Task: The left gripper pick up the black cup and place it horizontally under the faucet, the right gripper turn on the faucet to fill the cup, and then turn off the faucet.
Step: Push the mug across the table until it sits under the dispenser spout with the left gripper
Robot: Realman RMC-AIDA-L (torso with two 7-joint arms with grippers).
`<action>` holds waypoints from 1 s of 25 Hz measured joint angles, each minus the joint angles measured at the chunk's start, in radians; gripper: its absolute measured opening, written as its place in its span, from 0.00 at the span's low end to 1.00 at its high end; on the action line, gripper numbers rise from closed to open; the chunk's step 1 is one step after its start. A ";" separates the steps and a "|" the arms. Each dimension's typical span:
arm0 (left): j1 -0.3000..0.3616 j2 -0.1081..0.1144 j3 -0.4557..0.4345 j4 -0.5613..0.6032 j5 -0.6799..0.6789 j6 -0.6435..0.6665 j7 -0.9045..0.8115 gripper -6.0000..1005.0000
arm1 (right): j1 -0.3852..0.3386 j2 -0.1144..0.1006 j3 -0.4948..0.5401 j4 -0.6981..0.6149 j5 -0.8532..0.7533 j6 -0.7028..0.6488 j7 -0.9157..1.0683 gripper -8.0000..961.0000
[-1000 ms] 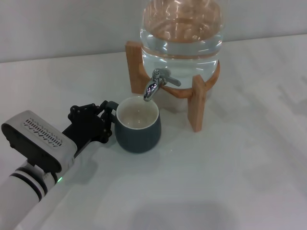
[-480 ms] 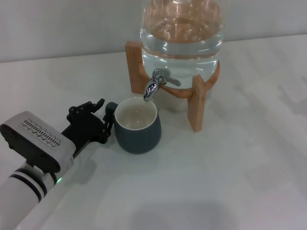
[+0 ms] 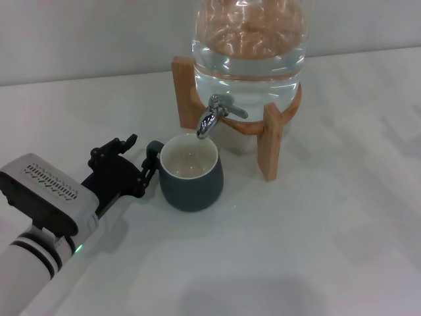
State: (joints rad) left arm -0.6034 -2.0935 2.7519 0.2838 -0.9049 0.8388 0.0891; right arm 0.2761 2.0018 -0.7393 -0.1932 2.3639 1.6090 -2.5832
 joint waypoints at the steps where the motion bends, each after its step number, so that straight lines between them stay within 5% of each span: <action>1: 0.004 0.000 0.000 0.001 0.000 -0.001 0.000 0.45 | 0.000 0.000 0.000 0.000 0.000 0.000 0.000 0.86; 25: 0.045 -0.003 0.000 0.011 0.002 -0.001 0.010 0.50 | 0.005 -0.001 0.000 0.000 -0.002 -0.008 0.000 0.86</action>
State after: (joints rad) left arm -0.5589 -2.0968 2.7519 0.2946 -0.9028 0.8377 0.0989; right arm 0.2814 2.0009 -0.7393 -0.1932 2.3622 1.6014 -2.5833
